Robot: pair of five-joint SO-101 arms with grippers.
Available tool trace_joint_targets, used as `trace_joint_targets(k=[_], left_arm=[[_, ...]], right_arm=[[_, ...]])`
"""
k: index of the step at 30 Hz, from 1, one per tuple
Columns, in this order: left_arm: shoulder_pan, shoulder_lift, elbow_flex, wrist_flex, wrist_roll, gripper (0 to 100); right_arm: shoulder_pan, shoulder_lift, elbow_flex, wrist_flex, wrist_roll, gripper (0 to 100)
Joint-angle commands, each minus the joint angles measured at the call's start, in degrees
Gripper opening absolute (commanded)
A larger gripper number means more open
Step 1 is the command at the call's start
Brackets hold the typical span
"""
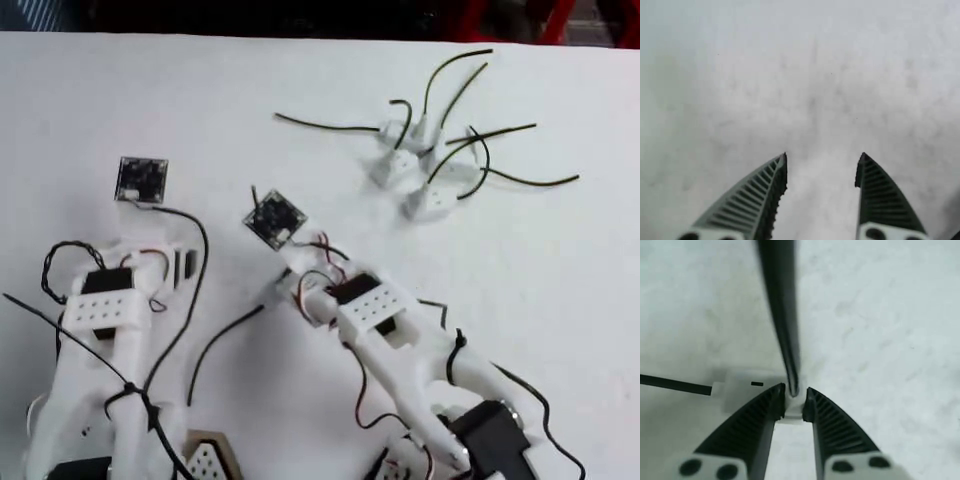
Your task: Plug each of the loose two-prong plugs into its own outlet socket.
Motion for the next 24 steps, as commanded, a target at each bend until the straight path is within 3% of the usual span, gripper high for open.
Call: trace_joint_targets(k=[1, 24], left_arm=[[-0.66, -0.57, -0.35, -0.97, 0.7, 23], [-0.57, -0.57, -0.35, -0.97, 0.53, 23]], right_arm=[[2.59, 4.26, -3.52, 5.23, 0.09, 1.7], [2.95, 4.0, -5.89, 20.79, 0.62, 1.7]])
